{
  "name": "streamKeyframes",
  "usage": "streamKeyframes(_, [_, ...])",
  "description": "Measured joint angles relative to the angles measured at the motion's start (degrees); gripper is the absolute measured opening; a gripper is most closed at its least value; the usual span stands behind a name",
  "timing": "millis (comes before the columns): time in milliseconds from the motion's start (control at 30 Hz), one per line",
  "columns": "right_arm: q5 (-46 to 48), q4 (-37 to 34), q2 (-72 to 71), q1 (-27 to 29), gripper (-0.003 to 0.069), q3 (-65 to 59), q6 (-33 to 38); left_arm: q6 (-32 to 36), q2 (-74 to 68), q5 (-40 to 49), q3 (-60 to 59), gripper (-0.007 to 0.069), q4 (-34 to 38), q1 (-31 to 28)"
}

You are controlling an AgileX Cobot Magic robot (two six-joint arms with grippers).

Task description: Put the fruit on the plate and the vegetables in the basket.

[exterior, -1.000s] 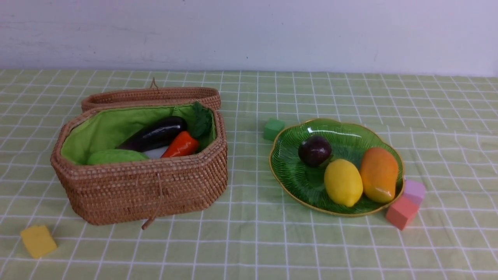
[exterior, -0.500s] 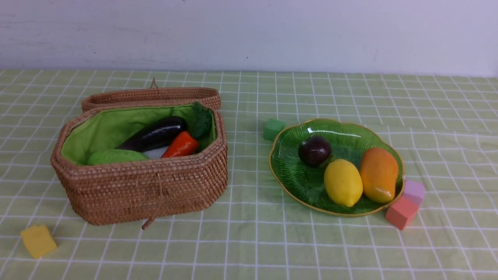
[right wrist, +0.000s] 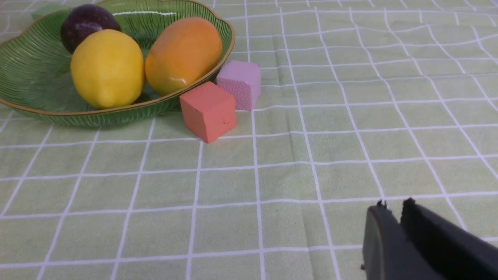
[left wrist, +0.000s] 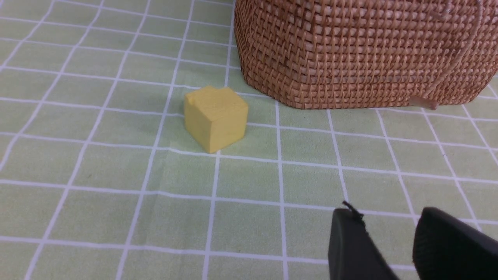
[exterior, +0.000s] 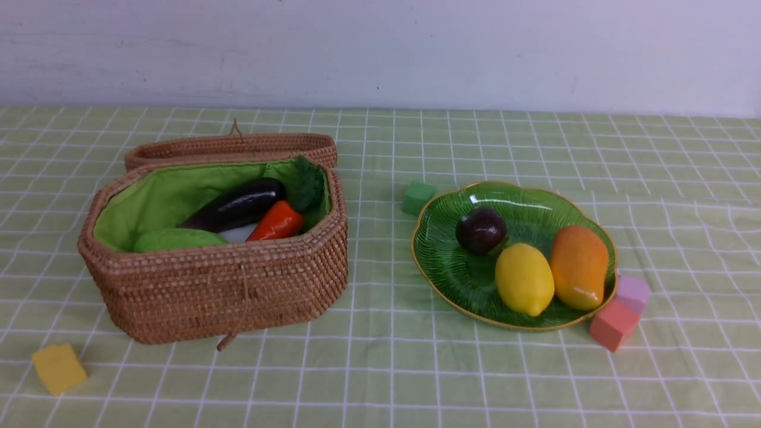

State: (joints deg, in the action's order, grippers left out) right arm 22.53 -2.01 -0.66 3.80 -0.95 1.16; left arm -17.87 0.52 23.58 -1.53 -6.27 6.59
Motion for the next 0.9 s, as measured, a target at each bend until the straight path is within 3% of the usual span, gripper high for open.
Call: streamKeyframes(900, [0.0,0.0,0.0,0.0,0.0103,0.0,0.0,0.0,0.0,0.0,0.0,0.0238,0.0,0.0])
